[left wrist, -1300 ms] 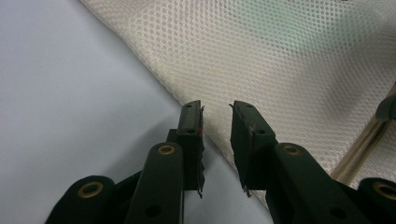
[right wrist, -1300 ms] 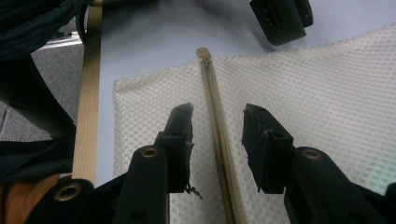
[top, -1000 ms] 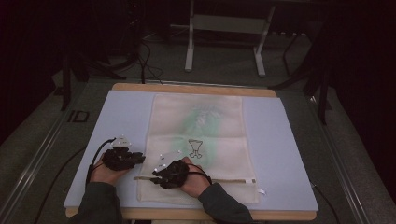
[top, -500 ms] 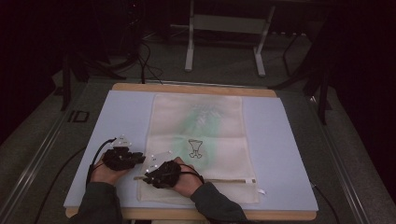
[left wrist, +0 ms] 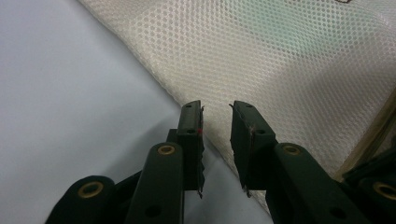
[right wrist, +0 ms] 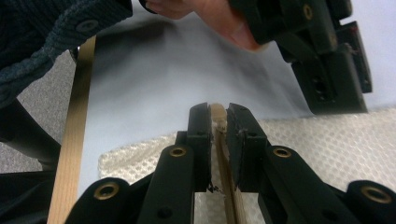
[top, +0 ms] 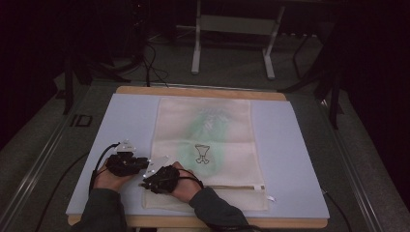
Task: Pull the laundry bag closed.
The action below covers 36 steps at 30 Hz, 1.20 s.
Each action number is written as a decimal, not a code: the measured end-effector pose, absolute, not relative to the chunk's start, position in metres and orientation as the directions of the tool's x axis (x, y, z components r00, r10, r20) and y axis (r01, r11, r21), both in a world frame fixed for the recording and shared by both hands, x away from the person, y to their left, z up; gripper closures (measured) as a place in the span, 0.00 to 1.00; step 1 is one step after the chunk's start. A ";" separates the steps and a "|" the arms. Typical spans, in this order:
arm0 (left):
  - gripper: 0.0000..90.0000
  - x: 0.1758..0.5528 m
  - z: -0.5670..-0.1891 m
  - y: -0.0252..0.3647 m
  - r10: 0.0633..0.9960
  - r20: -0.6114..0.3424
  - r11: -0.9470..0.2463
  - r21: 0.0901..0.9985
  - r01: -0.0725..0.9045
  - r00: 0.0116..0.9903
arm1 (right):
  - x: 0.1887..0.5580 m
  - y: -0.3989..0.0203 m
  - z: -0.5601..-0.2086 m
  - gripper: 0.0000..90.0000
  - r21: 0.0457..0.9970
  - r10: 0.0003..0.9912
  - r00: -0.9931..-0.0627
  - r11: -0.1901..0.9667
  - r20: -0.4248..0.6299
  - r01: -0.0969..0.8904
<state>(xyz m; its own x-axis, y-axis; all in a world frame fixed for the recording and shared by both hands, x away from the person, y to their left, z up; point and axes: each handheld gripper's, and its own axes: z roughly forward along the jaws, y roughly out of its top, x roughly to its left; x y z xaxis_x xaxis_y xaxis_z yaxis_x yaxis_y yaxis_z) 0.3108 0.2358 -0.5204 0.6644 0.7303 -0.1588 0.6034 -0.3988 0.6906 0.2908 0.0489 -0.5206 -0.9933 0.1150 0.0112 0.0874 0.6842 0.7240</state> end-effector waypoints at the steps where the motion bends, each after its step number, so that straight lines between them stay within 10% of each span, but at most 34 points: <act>1: 0.81 0.311 -0.520 0.236 0.731 -0.161 -0.396 0.691 0.604 0.664 | 0.291 0.050 -0.521 0.89 0.722 0.113 -0.994 0.688 0.003 0.081; 36: 0.81 0.311 -0.521 0.240 0.742 -0.162 -0.386 0.690 0.612 0.651 | 0.294 0.064 -0.520 0.95 0.721 0.122 -0.993 0.688 -0.001 0.084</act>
